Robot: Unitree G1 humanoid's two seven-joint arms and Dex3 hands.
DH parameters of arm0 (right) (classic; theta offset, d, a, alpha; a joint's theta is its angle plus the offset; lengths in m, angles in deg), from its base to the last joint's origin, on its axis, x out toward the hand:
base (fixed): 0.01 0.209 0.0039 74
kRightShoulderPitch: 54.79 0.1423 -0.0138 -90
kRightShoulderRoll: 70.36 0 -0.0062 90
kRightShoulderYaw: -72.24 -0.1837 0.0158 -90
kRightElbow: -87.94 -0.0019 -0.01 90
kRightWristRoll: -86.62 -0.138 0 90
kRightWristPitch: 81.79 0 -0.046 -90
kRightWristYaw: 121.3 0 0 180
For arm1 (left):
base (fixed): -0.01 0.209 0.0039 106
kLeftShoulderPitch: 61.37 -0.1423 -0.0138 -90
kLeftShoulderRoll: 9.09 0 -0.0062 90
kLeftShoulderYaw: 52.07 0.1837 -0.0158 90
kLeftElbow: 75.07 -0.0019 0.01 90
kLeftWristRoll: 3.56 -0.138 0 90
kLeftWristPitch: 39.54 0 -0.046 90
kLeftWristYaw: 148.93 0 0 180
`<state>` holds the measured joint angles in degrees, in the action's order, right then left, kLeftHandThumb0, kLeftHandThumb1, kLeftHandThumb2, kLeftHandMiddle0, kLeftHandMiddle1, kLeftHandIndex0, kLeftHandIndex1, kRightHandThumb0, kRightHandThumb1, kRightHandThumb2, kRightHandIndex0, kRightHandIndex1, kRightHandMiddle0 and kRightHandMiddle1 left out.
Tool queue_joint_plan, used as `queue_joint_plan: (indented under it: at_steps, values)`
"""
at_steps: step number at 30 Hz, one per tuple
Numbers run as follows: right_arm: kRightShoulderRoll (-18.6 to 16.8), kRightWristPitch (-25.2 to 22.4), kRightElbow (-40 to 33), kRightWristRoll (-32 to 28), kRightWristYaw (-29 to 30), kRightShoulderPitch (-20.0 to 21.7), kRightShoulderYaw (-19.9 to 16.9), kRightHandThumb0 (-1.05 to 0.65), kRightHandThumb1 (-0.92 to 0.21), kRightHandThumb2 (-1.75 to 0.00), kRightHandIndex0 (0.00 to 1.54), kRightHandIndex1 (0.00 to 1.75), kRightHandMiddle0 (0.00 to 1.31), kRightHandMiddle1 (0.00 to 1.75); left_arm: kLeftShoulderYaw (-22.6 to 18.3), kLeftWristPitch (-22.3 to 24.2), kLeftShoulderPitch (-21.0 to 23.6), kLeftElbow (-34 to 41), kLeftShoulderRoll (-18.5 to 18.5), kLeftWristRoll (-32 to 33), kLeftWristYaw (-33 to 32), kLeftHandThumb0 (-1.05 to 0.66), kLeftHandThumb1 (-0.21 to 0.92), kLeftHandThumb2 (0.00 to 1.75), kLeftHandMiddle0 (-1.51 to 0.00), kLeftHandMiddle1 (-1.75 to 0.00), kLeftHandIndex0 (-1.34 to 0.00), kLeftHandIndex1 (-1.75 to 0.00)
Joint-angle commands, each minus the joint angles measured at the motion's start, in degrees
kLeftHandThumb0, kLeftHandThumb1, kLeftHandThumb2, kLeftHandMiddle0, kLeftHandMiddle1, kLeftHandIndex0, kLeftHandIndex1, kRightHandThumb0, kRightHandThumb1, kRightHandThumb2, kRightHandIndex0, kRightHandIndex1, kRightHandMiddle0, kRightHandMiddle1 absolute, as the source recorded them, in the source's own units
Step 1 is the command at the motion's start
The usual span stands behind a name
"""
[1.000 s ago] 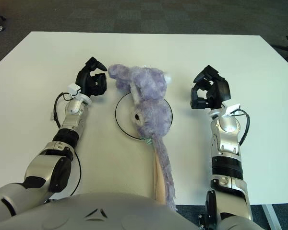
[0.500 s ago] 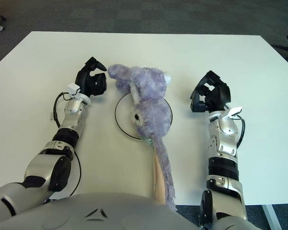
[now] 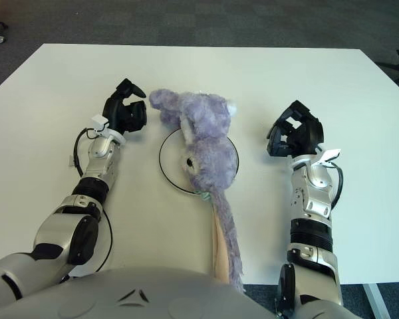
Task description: Put the doll into the plate.
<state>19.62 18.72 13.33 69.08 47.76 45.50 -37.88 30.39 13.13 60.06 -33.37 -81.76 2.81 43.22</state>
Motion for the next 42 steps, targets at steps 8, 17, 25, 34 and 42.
queue_joint_plan:
  at_steps: [8,17,25,34,42]
  values:
    - [0.3,-0.3,0.1,0.6,-0.1,-0.6,-0.4,0.0,0.09,-1.75,0.95,1.65,0.69,1.75,-0.7,0.4,-3.3,-2.4,0.5,1.0,0.3,-0.43,0.46,1.14,-1.23,-1.75,-0.5,-1.75]
    - [4.3,0.1,-2.5,5.0,-5.0,-3.2,3.0,0.0,0.12,-1.75,0.99,1.57,0.72,1.75,-0.6,-0.3,-3.1,-2.8,-0.2,1.1,2.2,-0.44,0.45,1.15,-1.23,-1.75,-0.51,-1.75]
    - [2.0,-1.8,-3.9,7.0,-0.1,-3.8,2.7,0.0,0.09,-1.75,0.93,1.67,0.7,1.75,-1.5,0.6,-3.0,-2.6,0.1,3.3,5.1,-0.44,0.42,1.19,-1.23,-1.75,-0.53,-1.75]
    - [-2.2,-1.1,-1.7,5.3,6.6,-2.3,-0.3,0.0,0.09,-1.75,0.91,1.74,0.74,1.66,-2.0,1.0,-3.0,-2.4,0.2,4.1,5.8,-0.44,0.42,1.19,-1.24,-1.75,-0.53,-1.75]
    - [-4.2,-0.2,-1.2,3.4,8.3,-1.7,-1.6,0.0,0.07,-1.75,0.9,1.75,0.69,1.72,-2.3,1.5,-3.0,-2.3,0.1,4.7,6.3,-0.45,0.41,1.19,-1.24,-1.75,-0.53,-1.75]
